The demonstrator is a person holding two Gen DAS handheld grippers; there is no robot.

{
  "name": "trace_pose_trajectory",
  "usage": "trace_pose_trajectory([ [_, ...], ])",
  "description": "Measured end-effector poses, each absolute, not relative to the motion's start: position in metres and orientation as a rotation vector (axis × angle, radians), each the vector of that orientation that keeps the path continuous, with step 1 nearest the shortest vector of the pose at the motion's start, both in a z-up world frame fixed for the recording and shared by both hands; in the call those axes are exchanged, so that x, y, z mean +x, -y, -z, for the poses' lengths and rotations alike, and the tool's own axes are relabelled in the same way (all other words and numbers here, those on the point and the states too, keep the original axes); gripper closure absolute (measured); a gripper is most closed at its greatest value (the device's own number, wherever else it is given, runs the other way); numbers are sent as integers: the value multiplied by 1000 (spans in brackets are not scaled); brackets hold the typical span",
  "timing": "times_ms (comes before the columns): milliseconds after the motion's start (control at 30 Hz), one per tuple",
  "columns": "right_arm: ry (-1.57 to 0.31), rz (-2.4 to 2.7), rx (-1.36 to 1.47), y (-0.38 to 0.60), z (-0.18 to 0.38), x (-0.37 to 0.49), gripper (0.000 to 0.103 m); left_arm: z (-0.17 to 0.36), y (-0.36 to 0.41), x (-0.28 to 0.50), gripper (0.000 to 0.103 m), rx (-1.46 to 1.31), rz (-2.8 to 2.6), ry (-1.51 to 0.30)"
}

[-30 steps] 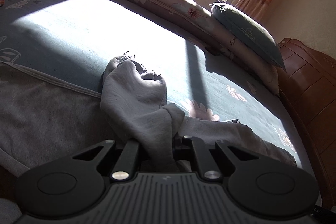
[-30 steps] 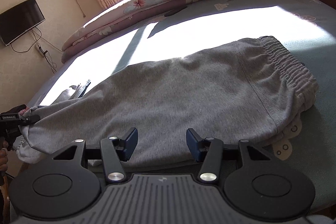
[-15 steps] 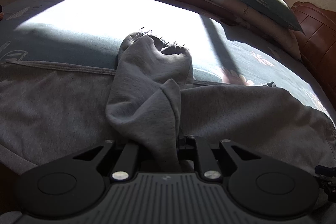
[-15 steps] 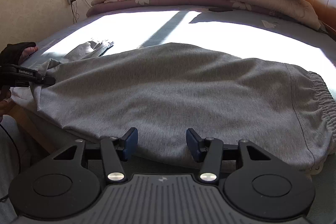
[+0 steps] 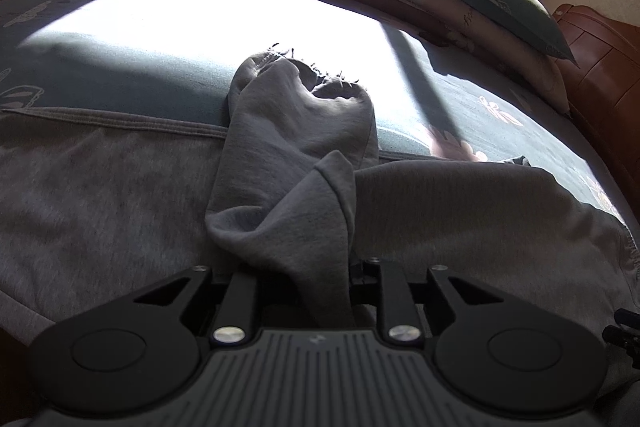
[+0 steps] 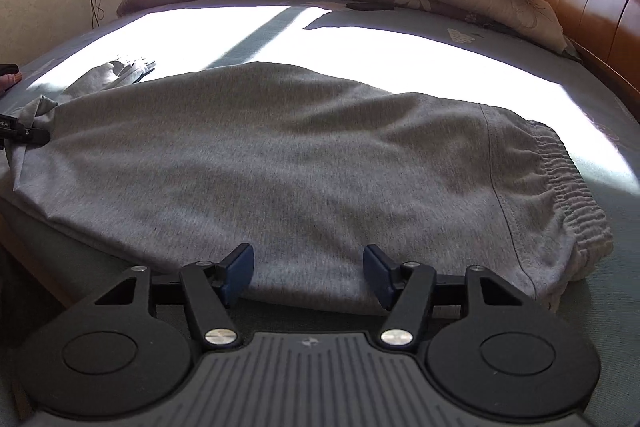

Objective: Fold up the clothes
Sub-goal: 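Hold the lifted leg with the left gripper while the right gripper hovers over the pants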

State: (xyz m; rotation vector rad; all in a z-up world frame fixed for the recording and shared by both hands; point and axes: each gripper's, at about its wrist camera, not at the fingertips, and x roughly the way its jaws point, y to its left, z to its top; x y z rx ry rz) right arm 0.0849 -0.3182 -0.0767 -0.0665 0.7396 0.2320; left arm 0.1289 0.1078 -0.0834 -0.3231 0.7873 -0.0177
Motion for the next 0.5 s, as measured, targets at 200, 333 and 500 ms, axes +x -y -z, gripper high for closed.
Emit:
trace_pose_trajectory([
  [200, -724, -232, -24, 318, 79, 84, 27, 68, -118, 119, 46, -311, -21, -844],
  [333, -717, -231, -4, 319, 74, 83, 27, 46, -128, 106, 42, -318, -21, -822],
  [500, -649, -316, 47, 315, 49, 89, 26, 7, -126, 107, 29, -345, 18, -741],
])
